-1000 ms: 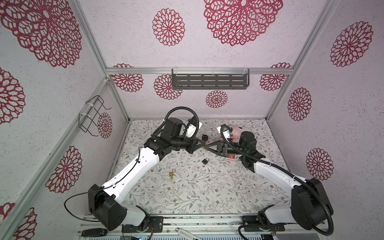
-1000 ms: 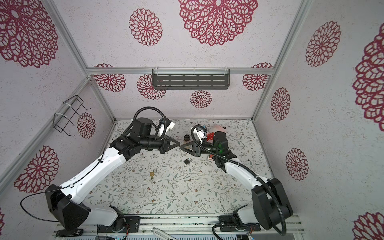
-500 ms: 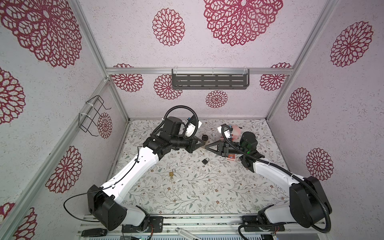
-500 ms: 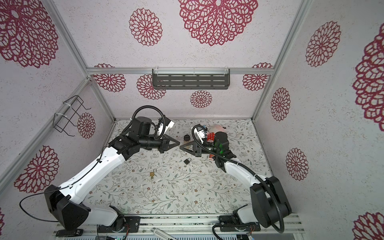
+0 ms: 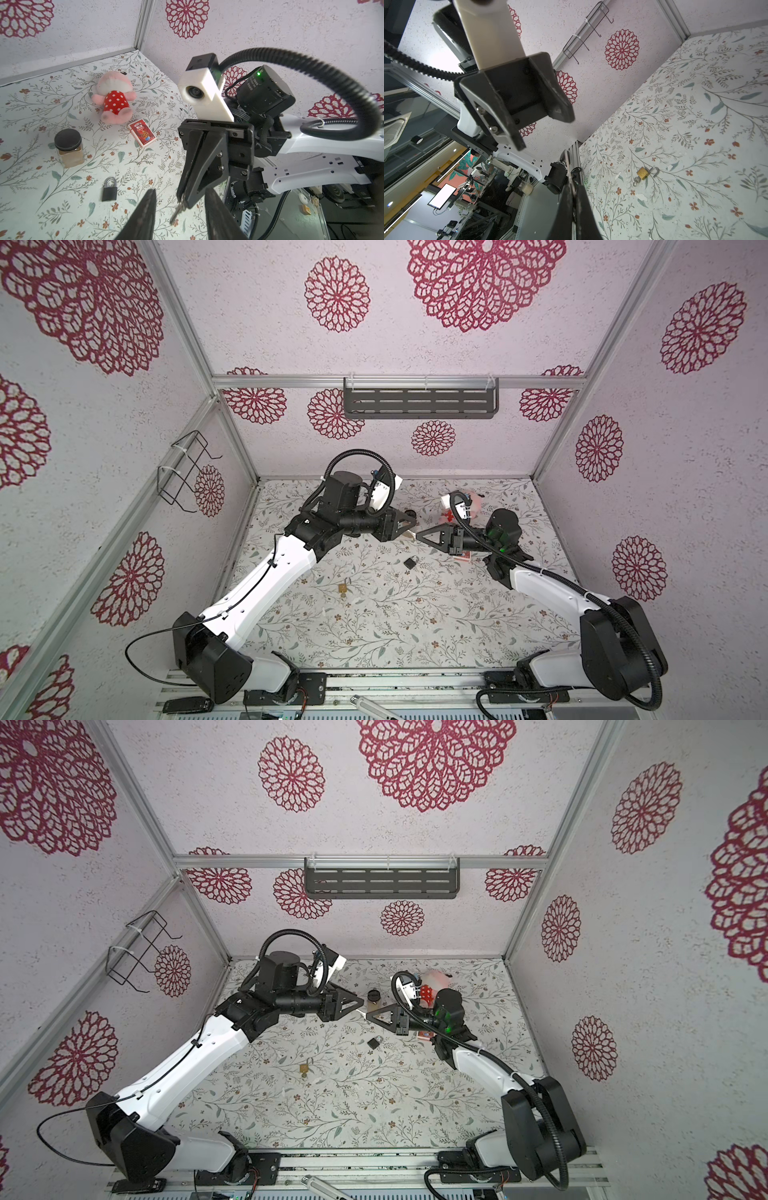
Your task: Unlock with the key
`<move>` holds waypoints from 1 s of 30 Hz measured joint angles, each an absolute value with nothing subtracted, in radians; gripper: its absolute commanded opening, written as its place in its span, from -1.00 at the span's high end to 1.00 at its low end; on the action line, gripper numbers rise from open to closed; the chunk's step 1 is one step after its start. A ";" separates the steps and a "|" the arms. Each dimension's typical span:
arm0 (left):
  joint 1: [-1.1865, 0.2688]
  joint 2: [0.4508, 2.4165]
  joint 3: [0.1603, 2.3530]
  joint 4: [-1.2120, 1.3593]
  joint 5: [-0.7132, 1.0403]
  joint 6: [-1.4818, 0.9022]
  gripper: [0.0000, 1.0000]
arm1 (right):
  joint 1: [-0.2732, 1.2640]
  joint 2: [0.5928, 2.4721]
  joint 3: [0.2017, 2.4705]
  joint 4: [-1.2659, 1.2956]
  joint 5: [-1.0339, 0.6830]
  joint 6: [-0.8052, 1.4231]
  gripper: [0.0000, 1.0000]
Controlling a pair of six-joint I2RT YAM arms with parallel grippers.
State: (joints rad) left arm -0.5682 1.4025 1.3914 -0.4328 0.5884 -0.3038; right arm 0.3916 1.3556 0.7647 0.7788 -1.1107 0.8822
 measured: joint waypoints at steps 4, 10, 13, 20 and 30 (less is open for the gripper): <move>-0.566 1.381 1.359 -0.360 0.556 -0.371 -0.01 | 0.348 1.290 0.740 0.662 -1.092 0.846 1.00; -0.566 1.378 1.239 -0.236 0.473 -0.527 -0.08 | 0.308 1.175 0.750 0.382 -1.019 0.715 1.00; -0.567 1.402 1.188 -0.199 0.425 -0.603 -0.09 | 0.284 1.140 0.760 0.250 -0.978 0.665 1.00; -0.611 1.565 1.199 -0.220 0.287 -0.688 -0.11 | 0.224 1.074 0.760 -0.004 -0.846 0.595 1.00; -0.709 1.821 1.359 -0.374 0.084 -0.712 -0.10 | 0.199 1.028 0.699 -0.137 -0.691 0.585 1.00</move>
